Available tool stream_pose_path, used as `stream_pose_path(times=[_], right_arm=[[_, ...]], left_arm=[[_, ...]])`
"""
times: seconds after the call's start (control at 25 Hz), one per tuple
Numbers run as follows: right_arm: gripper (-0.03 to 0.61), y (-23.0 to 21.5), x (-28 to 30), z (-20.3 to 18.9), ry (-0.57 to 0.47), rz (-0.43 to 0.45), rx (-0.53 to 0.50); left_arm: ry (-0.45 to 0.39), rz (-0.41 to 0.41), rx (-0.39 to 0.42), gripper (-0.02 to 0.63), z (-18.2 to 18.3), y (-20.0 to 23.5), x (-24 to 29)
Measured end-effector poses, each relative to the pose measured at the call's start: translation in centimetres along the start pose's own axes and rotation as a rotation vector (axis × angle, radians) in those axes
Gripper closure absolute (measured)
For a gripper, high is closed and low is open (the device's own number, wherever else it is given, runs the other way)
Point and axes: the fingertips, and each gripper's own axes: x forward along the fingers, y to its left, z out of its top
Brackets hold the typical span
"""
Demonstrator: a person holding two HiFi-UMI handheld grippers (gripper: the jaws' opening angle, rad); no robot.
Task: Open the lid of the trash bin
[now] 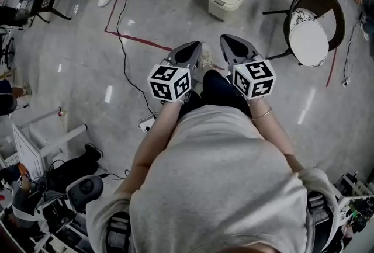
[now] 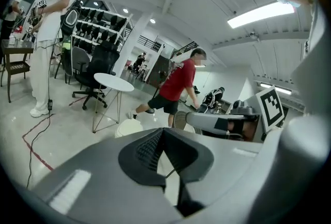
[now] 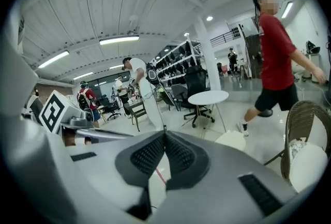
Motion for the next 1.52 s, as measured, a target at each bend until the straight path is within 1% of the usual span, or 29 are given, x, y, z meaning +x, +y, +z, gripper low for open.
stream_pose_path(times=[0.12,0.2,0.36,0.48,0.6,0.72,0.92,1.08,1.2,1.28,1.4,1.52], right_arm=[[0.571,-1.9,3.0,1.4,-0.001,0.004,-0.006],[0.571,-3.9,5.0,2.3,-0.001,-0.002,0.000],[0.571,-8.4,9.1,5.0,0.003,-0.011,0.007],[0.571,-10.6,11.8,7.2,0.007,-0.003,0.002],[0.571,-12.9,13.9,9.0,0.005,-0.001,0.001],[0.571,-14.9,15.0,9.6,0.012,-0.012,0.027],[0.571,-18.2,15.9,9.2,0.023,-0.052,0.076],[0.571,-20.3,15.8,8.6,0.028,-0.107,0.127],[0.571,-21.4,15.4,7.9,0.039,-0.155,0.161],[0.571,-22.2,15.4,7.2,0.052,-0.187,0.183],[0.571,-23.2,15.6,6.0,0.078,-0.228,0.220],[0.571,-24.0,16.4,4.7,0.092,-0.249,0.239]], left_arm=[[0.010,-0.021,-0.016,0.609,1.6,2.3,2.5],[0.016,-0.025,-0.006,0.609,3.0,3.7,4.5],[0.023,-0.036,0.006,0.608,6.7,6.2,9.0],[0.023,-0.038,0.009,0.608,9.5,8.0,11.9],[0.031,-0.048,0.013,0.608,11.6,9.2,14.8],[0.052,-0.058,0.013,0.608,12.6,9.7,16.9],[0.107,-0.075,0.022,0.607,13.0,10.4,19.9],[0.165,-0.111,0.049,0.607,13.3,10.5,22.0],[0.201,-0.154,0.065,0.607,13.2,10.0,23.2],[0.235,-0.184,0.078,0.607,12.7,10.0,24.2],[0.301,-0.223,0.072,0.608,11.2,10.3,25.3],[0.348,-0.241,0.069,0.607,9.9,11.4,26.5]])
